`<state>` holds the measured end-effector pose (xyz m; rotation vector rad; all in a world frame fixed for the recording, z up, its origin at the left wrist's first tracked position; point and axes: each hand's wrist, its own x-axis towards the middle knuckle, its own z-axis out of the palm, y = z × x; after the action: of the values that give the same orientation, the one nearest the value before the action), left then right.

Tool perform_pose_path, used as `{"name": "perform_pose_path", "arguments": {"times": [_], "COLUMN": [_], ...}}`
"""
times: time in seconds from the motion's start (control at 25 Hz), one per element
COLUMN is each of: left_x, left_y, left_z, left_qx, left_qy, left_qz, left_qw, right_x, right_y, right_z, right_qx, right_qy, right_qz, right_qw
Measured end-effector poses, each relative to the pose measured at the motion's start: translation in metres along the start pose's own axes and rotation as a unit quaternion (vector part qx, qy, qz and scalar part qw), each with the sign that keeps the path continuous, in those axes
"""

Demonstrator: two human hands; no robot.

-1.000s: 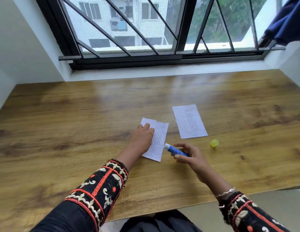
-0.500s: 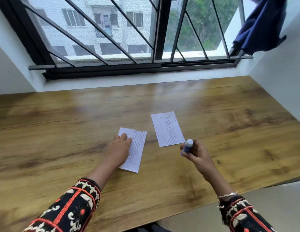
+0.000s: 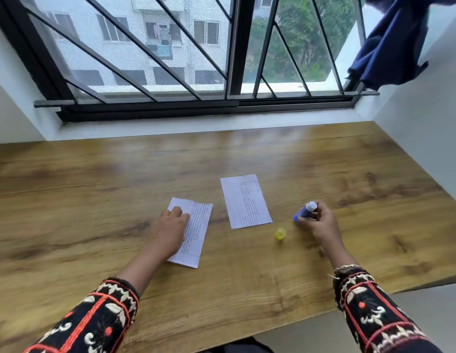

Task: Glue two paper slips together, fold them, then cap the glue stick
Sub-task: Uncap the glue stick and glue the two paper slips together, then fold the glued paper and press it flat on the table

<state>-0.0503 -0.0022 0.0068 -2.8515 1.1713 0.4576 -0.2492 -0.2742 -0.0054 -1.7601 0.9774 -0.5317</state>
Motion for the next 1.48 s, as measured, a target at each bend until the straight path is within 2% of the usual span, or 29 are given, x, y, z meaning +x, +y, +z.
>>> {"name": "perform_pose_path", "arguments": {"times": [0.28,0.44,0.64,0.8,0.96,1.12,1.24,1.48], "left_x": [0.000,0.000,0.001,0.002,0.002,0.003,0.004,-0.001], "left_y": [0.001,-0.001,-0.002,-0.003,-0.005,-0.006,-0.006,-0.006], "left_z": [0.000,0.001,0.004,0.005,0.006,0.007,0.008,0.007], "left_qx": [-0.002,-0.003,-0.008,-0.013,-0.014,-0.013,-0.018,-0.025], "left_qy": [0.006,0.006,0.003,0.004,0.009,0.005,0.006,0.024], "left_qz": [-0.003,0.000,-0.005,0.000,0.004,0.008,0.007,0.011], "left_qw": [1.000,1.000,1.000,1.000,1.000,1.000,1.000,0.999], "right_x": [0.003,0.002,-0.012,-0.030,-0.048,-0.051,-0.042,-0.029], "right_y": [0.006,0.008,-0.014,-0.040,-0.054,-0.054,-0.055,-0.063], "right_z": [0.002,-0.002,-0.011,-0.002,0.036,0.084,0.114,0.146], "right_qx": [-0.045,-0.023,0.011,-0.027,-0.082,-0.125,-0.197,-0.394], "right_qy": [-0.010,-0.014,0.087,0.124,0.068,0.005,-0.041,-0.094], "right_qz": [-0.001,-0.004,-0.067,-0.134,-0.180,-0.186,-0.170,-0.131], "right_qw": [0.999,1.000,0.994,0.983,0.978,0.974,0.965,0.905]}}
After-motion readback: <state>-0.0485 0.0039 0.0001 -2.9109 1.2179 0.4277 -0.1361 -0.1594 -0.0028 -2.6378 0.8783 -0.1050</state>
